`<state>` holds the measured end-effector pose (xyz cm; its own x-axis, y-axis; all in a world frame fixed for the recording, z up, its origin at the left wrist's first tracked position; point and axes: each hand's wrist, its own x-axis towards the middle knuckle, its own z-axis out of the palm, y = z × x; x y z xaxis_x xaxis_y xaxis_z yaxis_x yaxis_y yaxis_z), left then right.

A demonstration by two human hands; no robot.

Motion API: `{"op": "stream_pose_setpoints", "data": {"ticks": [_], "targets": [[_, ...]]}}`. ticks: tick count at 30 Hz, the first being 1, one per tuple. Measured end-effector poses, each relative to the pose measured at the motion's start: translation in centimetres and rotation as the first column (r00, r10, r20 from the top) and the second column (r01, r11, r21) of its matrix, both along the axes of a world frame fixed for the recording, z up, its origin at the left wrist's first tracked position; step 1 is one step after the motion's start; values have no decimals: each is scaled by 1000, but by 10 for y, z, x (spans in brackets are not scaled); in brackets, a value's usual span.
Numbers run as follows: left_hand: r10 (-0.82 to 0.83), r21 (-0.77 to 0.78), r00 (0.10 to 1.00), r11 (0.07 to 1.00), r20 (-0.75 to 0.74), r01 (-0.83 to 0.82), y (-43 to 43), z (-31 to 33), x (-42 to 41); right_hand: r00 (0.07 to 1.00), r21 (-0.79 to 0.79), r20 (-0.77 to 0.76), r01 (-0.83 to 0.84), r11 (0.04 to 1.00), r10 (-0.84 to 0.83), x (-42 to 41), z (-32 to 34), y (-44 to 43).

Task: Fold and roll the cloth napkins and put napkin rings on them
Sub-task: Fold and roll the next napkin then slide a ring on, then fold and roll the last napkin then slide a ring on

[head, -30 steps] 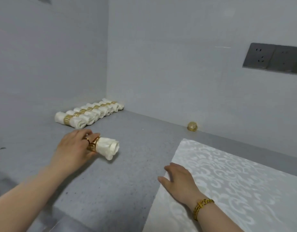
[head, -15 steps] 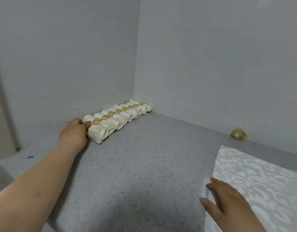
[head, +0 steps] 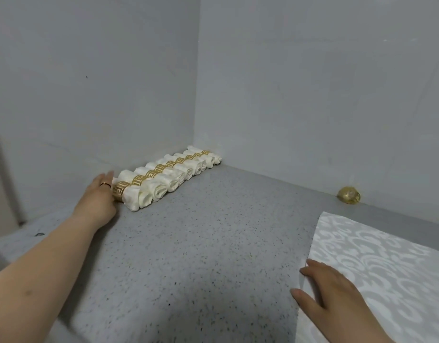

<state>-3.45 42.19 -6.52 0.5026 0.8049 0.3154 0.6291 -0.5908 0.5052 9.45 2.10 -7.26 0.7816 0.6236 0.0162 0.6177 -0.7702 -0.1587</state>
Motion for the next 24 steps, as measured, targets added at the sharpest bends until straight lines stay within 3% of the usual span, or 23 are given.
{"op": "stream_pose_setpoints", "data": {"ticks": [3,6,10,12,14,18,20,24], "targets": [[-14,5,999,1000,43,14,-19,-1,-12,998,71,-34,-43,997,46,-2,0,-2],[-103,66,994,993,31,101,-61,2,-16,995,256,-59,-63,965,81,-2,-1,-7],[-357,29,934,934,20,357,-153,12,-12,988,500,-134,-4,866,82,-8,8,-17],[-560,-63,826,824,66,563,-200,16,-13,988,514,-128,-10,858,88,-13,10,-27],[-730,-230,673,640,117,734,-249,22,-16,990,480,-96,-42,876,100,-21,12,-50],[-941,-376,329,279,75,884,-313,15,-17,979,409,-142,-78,909,147,-40,17,-101],[-966,-359,256,233,18,904,-332,9,-14,975,417,-172,-54,907,137,-50,20,-132],[-962,-340,274,252,18,906,-351,-3,-4,933,403,-327,-8,915,152,-77,25,-193]]}}
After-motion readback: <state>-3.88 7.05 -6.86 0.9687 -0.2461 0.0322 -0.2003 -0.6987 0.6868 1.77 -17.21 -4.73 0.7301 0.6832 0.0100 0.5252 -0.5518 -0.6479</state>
